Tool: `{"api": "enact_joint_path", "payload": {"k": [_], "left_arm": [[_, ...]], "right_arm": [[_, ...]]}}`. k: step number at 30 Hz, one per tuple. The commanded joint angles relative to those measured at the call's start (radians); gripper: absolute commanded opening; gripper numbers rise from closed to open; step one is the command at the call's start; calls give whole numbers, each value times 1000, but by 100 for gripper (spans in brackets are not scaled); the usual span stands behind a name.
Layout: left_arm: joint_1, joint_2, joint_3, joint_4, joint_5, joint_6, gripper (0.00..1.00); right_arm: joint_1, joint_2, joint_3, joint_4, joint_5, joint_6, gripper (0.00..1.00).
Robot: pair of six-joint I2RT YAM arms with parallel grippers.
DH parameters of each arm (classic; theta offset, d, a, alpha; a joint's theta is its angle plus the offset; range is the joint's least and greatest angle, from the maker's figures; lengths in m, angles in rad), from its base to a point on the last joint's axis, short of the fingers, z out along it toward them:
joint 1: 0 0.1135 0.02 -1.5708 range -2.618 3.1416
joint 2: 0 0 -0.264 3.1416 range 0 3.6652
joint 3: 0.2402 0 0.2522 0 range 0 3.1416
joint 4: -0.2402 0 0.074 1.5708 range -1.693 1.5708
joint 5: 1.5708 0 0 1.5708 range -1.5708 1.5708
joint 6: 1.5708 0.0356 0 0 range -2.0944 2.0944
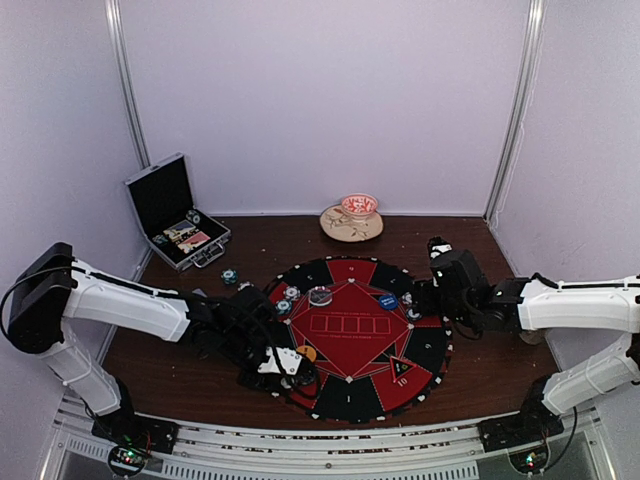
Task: Distribute texas hold em gaming equipment
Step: Place the poker chips pile at the big blind area.
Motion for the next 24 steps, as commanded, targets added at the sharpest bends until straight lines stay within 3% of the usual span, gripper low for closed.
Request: {"api": "enact_joint_path", "payload": {"k": [1,12,24], "left_arm": [[-1,20,-5,24,9,-4,22],[-1,43,-4,15,7,1,25],[-1,46,-1,11,1,-1,40]], "right_arm": [[2,-17,-13,10,10,-8,77],[3,-17,-13,10,10,-7,77],[3,-19,-14,10,10,-9,77]]}}
